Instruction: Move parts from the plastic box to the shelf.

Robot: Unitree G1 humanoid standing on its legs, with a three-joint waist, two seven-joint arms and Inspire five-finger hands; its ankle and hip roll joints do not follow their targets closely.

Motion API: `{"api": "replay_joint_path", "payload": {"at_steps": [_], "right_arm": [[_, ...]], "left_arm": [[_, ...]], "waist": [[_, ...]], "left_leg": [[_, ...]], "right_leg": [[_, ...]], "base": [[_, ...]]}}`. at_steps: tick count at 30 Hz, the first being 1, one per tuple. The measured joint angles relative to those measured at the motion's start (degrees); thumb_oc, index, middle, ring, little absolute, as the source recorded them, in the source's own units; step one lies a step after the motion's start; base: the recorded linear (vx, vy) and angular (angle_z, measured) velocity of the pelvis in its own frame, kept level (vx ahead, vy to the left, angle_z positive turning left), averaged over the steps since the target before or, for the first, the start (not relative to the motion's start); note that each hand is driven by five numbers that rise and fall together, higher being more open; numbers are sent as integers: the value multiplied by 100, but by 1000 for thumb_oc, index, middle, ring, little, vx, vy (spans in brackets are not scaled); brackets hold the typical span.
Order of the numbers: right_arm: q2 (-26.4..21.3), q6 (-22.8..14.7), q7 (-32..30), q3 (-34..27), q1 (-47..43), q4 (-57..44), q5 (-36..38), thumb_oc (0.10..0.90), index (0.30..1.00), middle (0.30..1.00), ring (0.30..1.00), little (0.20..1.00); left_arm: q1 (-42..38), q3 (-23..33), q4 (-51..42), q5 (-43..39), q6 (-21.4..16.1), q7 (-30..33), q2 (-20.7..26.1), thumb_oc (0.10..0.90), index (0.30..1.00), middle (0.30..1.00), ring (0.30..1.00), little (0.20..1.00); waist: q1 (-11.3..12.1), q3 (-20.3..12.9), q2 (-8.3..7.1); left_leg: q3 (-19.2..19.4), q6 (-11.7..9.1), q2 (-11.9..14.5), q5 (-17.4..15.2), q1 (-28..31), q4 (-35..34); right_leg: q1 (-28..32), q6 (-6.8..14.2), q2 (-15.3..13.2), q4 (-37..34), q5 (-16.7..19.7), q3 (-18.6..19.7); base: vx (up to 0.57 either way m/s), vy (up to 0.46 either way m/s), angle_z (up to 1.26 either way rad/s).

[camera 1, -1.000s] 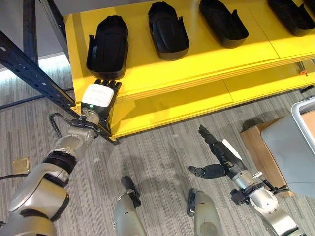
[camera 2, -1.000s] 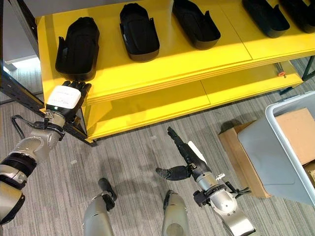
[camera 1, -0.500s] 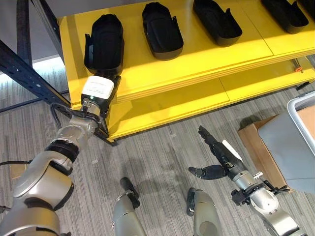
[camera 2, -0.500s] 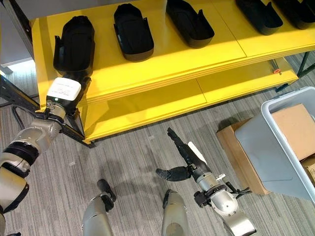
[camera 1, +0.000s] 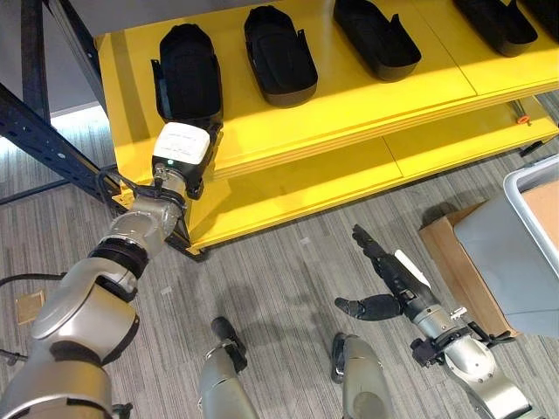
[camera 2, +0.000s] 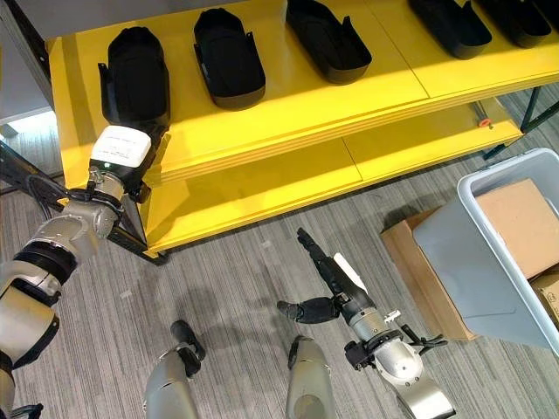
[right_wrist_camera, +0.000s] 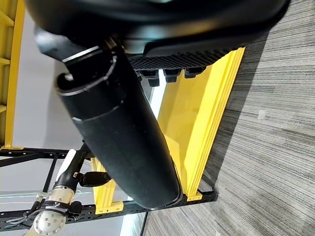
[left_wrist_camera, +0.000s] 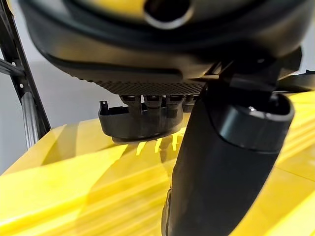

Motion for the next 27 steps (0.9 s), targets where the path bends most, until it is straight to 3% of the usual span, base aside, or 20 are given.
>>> {"api": "replay_joint_path", "payload": {"at_steps": [27], "right_arm": [[-56, -52, 12, 0, 82, -3, 18, 900, 1000, 1000, 1000, 1000]], "left_arm": [[-45, -19, -103, -472, -69, 0, 1, 900, 1000, 1000, 1000, 1000]], "waist": [[82, -19, -3]], "left_leg": [[-22, 8, 43, -8, -48, 49]], "right_leg": [[-98, -47, 8, 178, -30, 23]], "base": [[0, 0, 0]]}}
